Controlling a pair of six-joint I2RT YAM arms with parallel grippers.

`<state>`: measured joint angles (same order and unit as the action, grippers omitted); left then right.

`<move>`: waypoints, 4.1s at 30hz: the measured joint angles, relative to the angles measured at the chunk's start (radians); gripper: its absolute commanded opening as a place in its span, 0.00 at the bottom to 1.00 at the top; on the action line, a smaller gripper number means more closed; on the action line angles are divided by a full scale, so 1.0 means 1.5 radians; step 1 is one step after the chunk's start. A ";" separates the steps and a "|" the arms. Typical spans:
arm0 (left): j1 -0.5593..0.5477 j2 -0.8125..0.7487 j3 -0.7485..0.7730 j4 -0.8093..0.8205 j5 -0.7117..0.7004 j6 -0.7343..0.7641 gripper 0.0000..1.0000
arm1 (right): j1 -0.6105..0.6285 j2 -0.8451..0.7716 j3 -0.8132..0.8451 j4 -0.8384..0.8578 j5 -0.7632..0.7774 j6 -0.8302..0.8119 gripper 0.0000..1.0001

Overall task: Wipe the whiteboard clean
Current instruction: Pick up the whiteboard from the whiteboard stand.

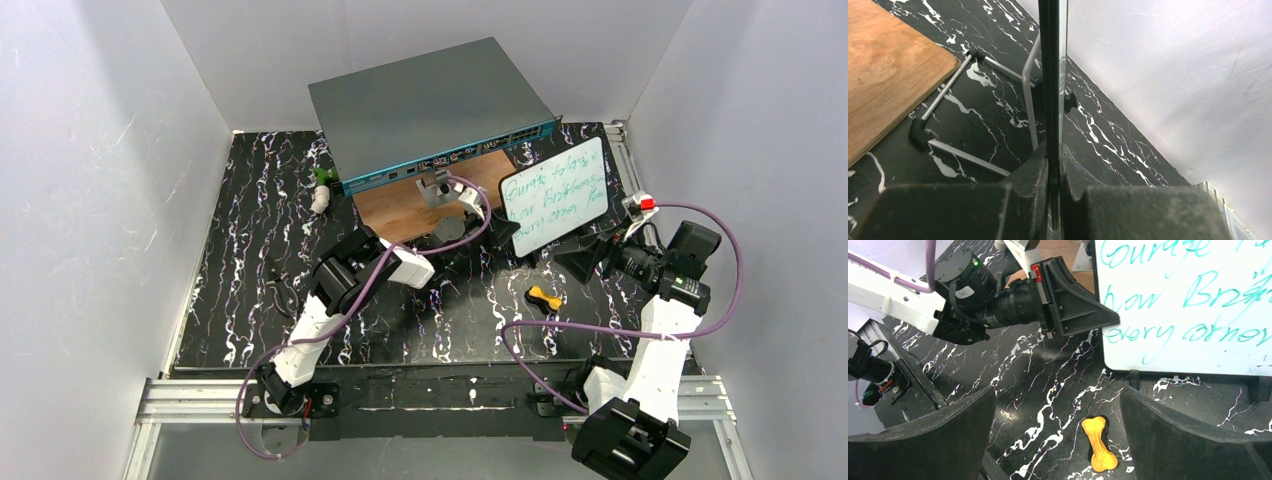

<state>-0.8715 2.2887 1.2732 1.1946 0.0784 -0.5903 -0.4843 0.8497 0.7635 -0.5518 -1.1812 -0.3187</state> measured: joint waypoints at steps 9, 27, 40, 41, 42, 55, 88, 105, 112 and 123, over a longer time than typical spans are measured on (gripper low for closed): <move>0.005 -0.042 -0.090 0.048 0.000 -0.004 0.00 | 0.000 0.000 0.000 0.000 -0.001 0.000 0.98; 0.021 0.009 0.001 0.036 0.033 -0.058 0.17 | 0.000 0.001 0.000 0.000 -0.001 0.000 0.98; 0.015 0.041 0.012 0.031 0.045 -0.080 0.16 | 0.000 0.001 0.000 0.000 -0.001 0.000 0.98; 0.014 0.041 0.012 0.031 0.045 -0.079 0.16 | 0.000 0.001 0.000 0.000 -0.001 0.000 0.98; 0.012 0.041 0.012 0.032 0.045 -0.078 0.15 | 0.000 0.001 0.000 0.000 -0.001 0.000 0.98; 0.004 0.042 -0.016 0.080 0.023 -0.073 0.00 | 0.000 0.003 0.000 0.000 -0.001 0.000 0.98; 0.010 -0.128 -0.158 0.100 0.002 -0.048 0.00 | 0.000 0.004 0.000 -0.006 -0.008 -0.010 0.98; 0.013 -0.267 -0.321 0.100 0.007 -0.057 0.00 | 0.000 0.004 0.000 -0.026 -0.025 -0.031 1.00; 0.013 -0.419 -0.409 0.083 0.022 -0.056 0.00 | 0.000 0.001 0.009 -0.067 -0.047 -0.072 1.00; 0.013 -0.749 -0.589 -0.122 0.044 -0.038 0.00 | 0.000 -0.022 0.079 -0.280 -0.071 -0.268 1.00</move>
<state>-0.8520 1.1656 0.3893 1.0119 0.1440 -0.6479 -0.4843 0.8173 0.8814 -0.9714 -1.2877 -0.7204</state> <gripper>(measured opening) 0.029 0.997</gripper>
